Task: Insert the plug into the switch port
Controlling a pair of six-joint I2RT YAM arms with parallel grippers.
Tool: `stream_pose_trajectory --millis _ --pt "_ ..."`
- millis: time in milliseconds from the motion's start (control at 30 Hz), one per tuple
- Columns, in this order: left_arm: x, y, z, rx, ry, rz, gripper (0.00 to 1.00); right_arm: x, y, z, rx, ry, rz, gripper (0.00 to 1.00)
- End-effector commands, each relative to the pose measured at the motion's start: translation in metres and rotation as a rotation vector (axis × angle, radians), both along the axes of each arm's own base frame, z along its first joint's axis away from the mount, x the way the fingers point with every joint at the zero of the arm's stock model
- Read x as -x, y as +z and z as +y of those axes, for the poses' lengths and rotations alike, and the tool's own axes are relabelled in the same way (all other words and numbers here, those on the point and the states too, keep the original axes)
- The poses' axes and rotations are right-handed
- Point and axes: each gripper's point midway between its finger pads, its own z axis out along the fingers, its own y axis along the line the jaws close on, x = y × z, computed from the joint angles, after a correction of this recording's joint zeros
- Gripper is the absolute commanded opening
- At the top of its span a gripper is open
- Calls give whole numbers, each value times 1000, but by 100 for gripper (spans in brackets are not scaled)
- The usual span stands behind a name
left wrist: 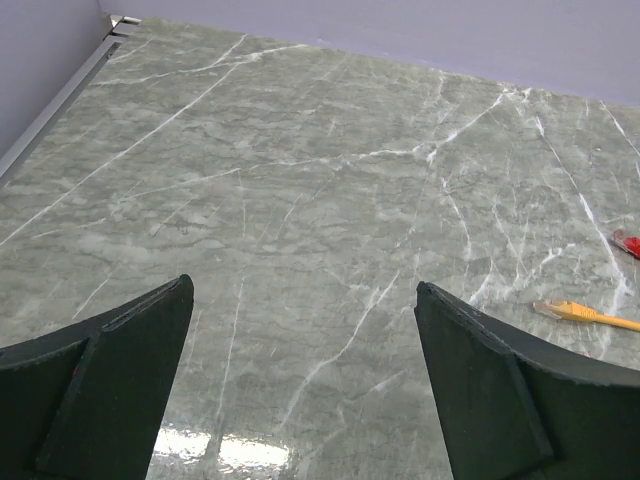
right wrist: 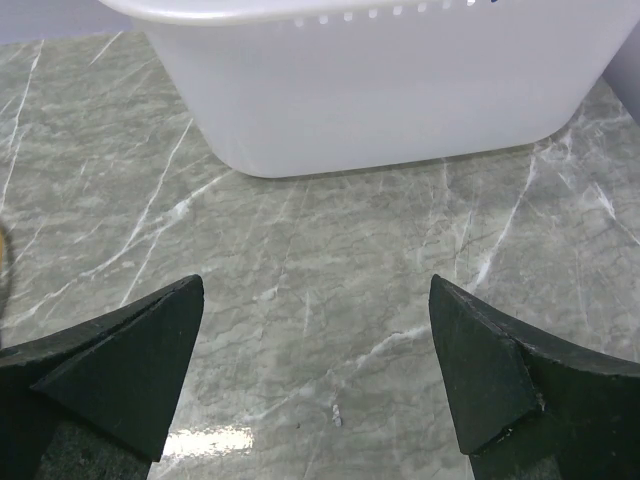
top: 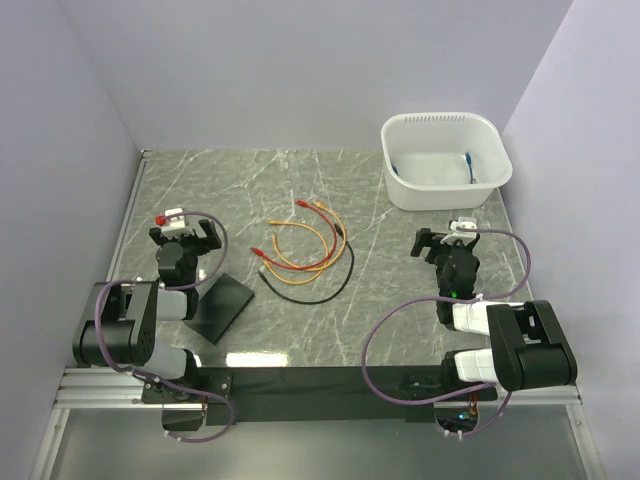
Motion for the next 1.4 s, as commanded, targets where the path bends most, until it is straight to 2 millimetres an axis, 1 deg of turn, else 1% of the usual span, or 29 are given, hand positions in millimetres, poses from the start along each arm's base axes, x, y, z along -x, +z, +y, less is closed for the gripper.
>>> stream_pose_trajectory --millis 0,567,600,633,667,700,733,767,800,833,867,900,933,967,1000,1033,1067,1100,1133,1167,1200,1233,1267,1300,1333,1367 --pt "-2 9 -1 1 -10 -37 99 -11 34 -1 -9 -5 -109 100" --pt "-4 9 -2 1 -11 -32 99 -11 33 -1 -9 -6 -104 100" --pt "-4 10 -2 1 -11 -38 99 -11 38 -3 -2 -14 -119 100" --pt "-3 11 -1 1 -10 -41 99 -12 38 0 2 -8 -100 100" --pt "-5 17 11 28 67 -59 99 -14 41 5 11 11 -89 100" --pt "-5 20 17 50 110 -54 99 -20 48 7 35 6 -38 100" --pt "0 14 26 64 170 15 99 -23 55 14 46 28 -19 100" --pt "-9 33 33 84 202 10 99 -26 63 26 76 74 -11 100" --pt "-9 43 38 83 234 14 99 -29 82 43 19 145 -33 100" --pt "-2 52 40 93 250 32 99 -29 94 53 -35 186 -55 100" --pt "-2 69 44 147 290 -2 99 -32 124 67 -135 233 -108 100" --pt "1 76 44 178 301 -12 99 -29 125 87 -177 317 -64 100" --pt "8 91 44 216 310 -45 99 -31 134 98 -208 346 -40 100" --pt "12 91 44 286 331 -40 99 -29 141 116 -218 403 -3 100" --pt "14 95 45 321 345 -53 99 -30 156 145 -183 487 77 100" --pt "18 104 43 353 337 -76 99 -20 162 175 -154 619 120 100" --pt "19 101 39 399 332 -60 99 -13 164 195 -117 704 158 100" --pt "18 104 32 426 293 -57 99 0 166 227 -43 824 226 100" --pt "16 110 27 451 273 -60 99 15 169 247 -30 938 259 100" --pt "15 107 23 516 268 -49 99 21 177 263 -17 1007 267 100" --pt "14 108 19 566 262 -52 99 36 174 275 6 1075 299 100" --pt "10 109 9 608 212 -46 99 53 179 293 25 1138 292 100" --pt "8 110 0 613 156 -42 99 58 184 297 62 1136 264 100" --pt "6 117 -7 610 105 -61 99 60 188 300 89 1111 240 100" --pt "6 118 -14 615 66 -53 99 67 191 307 113 1100 219 100" --pt "8 120 -16 635 57 -58 99 74 191 305 62 1090 230 100"
